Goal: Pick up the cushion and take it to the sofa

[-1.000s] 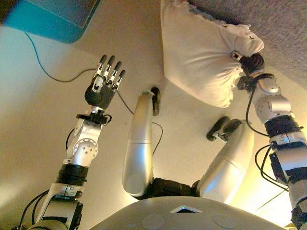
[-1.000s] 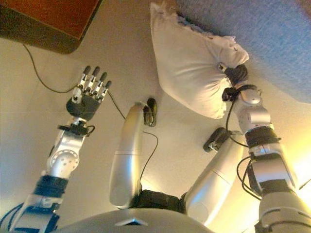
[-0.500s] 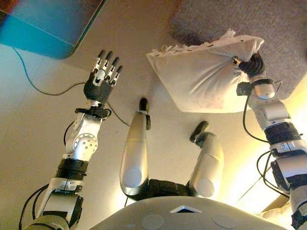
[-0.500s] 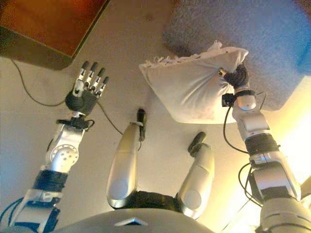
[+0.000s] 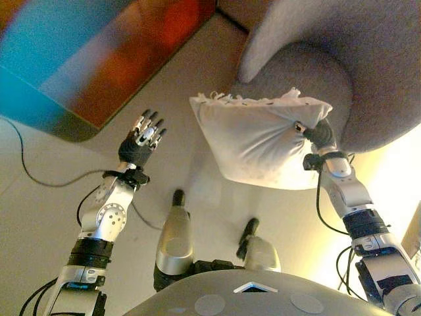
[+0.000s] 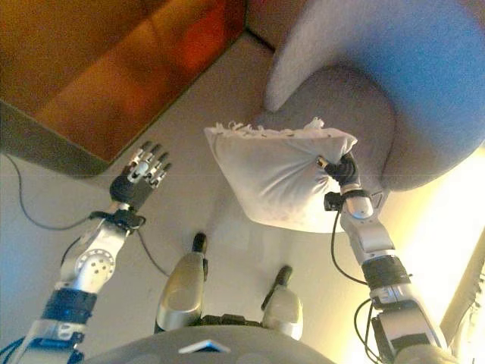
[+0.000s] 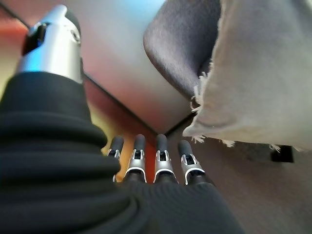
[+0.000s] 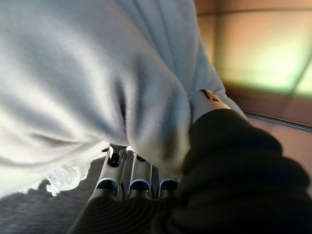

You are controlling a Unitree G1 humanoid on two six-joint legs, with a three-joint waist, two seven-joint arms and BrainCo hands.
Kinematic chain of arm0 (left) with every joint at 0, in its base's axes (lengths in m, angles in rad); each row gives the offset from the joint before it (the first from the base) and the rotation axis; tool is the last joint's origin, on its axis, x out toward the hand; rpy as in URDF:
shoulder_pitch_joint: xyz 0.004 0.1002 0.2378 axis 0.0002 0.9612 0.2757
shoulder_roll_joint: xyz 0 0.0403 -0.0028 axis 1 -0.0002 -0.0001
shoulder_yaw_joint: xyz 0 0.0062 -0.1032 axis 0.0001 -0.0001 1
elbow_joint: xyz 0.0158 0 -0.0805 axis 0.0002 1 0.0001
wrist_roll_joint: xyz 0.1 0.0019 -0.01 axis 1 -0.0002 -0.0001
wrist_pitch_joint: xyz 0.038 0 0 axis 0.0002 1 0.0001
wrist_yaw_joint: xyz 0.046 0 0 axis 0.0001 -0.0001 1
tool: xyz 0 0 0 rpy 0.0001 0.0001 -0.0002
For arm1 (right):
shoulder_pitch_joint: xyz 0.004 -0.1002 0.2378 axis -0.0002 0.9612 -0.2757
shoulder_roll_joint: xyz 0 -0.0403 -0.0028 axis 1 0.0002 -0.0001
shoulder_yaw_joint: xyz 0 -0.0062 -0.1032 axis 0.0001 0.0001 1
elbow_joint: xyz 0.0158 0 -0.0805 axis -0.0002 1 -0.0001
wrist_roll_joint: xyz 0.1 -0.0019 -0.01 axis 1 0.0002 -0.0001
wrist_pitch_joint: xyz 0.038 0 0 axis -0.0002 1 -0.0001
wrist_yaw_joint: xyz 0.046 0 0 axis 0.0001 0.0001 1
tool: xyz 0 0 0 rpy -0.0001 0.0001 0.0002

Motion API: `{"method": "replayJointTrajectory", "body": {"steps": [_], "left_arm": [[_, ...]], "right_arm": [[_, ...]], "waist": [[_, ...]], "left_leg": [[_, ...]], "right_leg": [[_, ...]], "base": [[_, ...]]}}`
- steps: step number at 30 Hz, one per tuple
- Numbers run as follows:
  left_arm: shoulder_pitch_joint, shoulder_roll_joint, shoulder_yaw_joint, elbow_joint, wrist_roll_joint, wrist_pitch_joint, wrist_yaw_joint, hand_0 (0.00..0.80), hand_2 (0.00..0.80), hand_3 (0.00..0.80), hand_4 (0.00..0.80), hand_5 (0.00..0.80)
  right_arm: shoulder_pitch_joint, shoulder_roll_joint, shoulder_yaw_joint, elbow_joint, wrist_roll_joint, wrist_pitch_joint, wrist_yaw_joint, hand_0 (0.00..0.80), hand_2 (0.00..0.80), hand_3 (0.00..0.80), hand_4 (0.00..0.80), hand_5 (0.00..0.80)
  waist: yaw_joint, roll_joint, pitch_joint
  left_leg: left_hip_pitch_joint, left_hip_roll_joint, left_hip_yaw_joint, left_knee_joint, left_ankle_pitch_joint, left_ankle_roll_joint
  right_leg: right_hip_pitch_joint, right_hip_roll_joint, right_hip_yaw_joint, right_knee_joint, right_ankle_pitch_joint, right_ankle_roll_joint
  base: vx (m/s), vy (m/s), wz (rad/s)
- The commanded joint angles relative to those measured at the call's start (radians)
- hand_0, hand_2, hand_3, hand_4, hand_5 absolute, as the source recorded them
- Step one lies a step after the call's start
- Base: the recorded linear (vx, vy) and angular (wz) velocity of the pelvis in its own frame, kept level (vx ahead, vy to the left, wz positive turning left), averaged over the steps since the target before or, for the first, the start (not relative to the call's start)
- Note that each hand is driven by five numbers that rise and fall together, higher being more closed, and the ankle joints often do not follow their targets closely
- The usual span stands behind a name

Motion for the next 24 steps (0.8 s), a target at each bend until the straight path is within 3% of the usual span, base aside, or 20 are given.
{"method": "replayJointTrajectory", "body": {"steps": [1,11,16,20,22,24], "left_arm": [[0.043,-0.034,-0.033,0.027,0.025,-0.001,-0.025,0.000,0.000,0.000,0.000,0.000],[0.100,-0.043,0.005,0.016,0.012,0.044,-0.050,0.000,0.000,0.000,0.000,0.000],[0.092,-0.024,-0.002,0.016,0.046,0.055,-0.062,0.000,0.000,0.000,0.000,0.000],[0.097,-0.006,-0.003,0.022,0.029,0.068,-0.068,0.000,0.000,0.000,0.000,0.000],[0.097,-0.001,0.004,0.029,0.019,0.069,-0.060,0.000,0.000,0.000,0.000,0.000],[0.097,-0.002,0.007,0.028,0.019,0.072,-0.067,0.000,0.000,0.000,0.000,0.000]], "right_arm": [[-0.047,-0.042,-0.118,-0.046,0.048,-0.079,0.035,0.800,0.800,0.800,0.800,0.800],[-0.018,-0.068,-0.160,-0.040,0.029,-0.030,0.076,0.800,0.800,0.800,0.800,0.800],[-0.021,-0.079,-0.169,0.006,0.056,-0.025,0.079,0.800,0.800,0.800,0.800,0.800],[-0.026,-0.094,-0.169,0.032,0.100,-0.039,0.077,0.800,0.800,0.800,0.800,0.800],[-0.031,-0.096,-0.165,0.036,0.111,-0.030,0.071,0.800,0.800,0.800,0.800,0.800],[-0.029,-0.095,-0.158,0.054,0.118,-0.039,0.058,0.800,0.800,0.800,0.800,0.800]], "waist": [[0.005,0.029,-0.144],[0.005,0.034,-0.170],[0.000,0.045,-0.165],[-0.012,0.093,-0.153],[-0.022,0.095,-0.148],[-0.031,0.079,-0.146]], "left_leg": [[0.165,-0.012,-0.014,-0.219,0.046,0.046],[0.226,-0.055,-0.045,-0.237,0.023,0.081],[0.223,-0.092,-0.064,-0.200,-0.005,0.118],[0.234,-0.095,-0.074,-0.174,-0.020,0.146],[0.244,-0.103,-0.070,-0.166,-0.030,0.151],[0.258,-0.125,-0.084,-0.163,-0.044,0.151]], "right_leg": [[0.031,-0.020,-0.017,0.034,0.097,0.046],[0.038,-0.036,0.010,0.126,0.142,0.050],[-0.005,-0.041,0.072,0.276,0.182,0.038],[-0.107,-0.001,0.124,0.534,0.176,0.005],[-0.142,0.031,0.138,0.528,0.162,-0.005],[-0.151,0.061,0.141,0.435,0.166,-0.007]], "base": [[0.142,0.045,-0.14],[0.079,0.061,-0.01],[0.025,0.146,0.04],[0.043,0.198,-0.01],[0.108,0.052,-0.06],[0.186,-0.073,0.03]]}}
